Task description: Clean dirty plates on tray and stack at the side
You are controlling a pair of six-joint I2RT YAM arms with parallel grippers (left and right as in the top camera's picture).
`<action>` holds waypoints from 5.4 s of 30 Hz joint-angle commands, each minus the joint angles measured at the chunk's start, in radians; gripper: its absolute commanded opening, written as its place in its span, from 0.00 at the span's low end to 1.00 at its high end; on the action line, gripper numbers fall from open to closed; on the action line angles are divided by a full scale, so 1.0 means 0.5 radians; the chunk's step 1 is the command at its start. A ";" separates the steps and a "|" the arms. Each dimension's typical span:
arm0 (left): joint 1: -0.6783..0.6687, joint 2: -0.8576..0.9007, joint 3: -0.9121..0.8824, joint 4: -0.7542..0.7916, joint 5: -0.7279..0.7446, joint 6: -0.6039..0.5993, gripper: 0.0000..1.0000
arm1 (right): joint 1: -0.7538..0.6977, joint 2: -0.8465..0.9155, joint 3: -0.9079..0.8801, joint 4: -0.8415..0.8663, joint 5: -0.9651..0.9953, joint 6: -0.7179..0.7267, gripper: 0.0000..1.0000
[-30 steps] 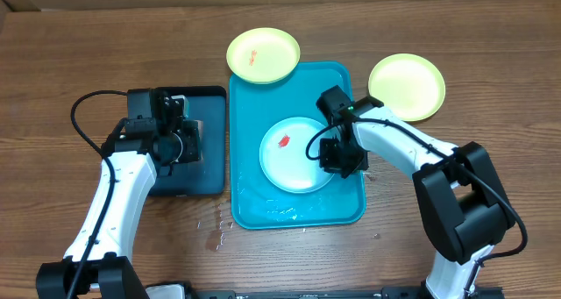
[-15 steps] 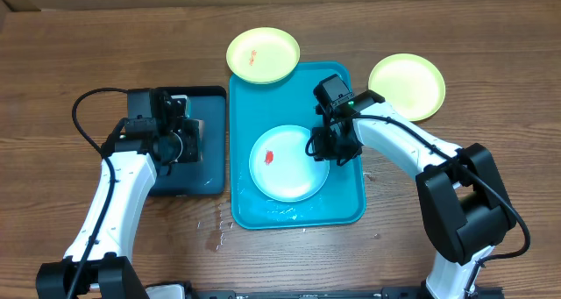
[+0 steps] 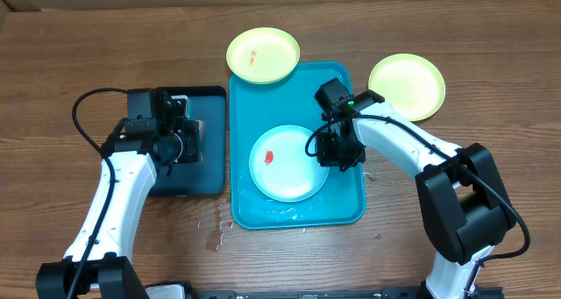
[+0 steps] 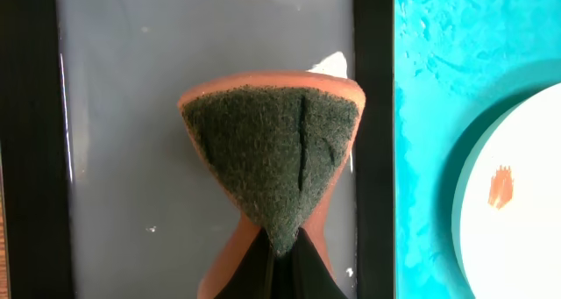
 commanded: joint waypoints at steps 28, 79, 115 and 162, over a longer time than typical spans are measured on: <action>-0.005 -0.021 0.149 -0.111 -0.105 -0.058 0.04 | 0.014 0.008 -0.093 0.337 -0.280 0.171 0.04; -0.744 0.769 0.602 -0.392 0.006 -0.198 0.04 | 0.102 0.008 -0.102 0.281 -0.175 0.150 0.06; -0.649 0.806 0.620 -0.404 0.478 0.069 0.04 | 0.103 0.008 -0.102 0.302 -0.175 0.150 0.07; -0.800 0.729 0.071 -0.076 0.343 -0.262 0.04 | 0.103 0.008 -0.102 0.311 -0.175 0.150 0.08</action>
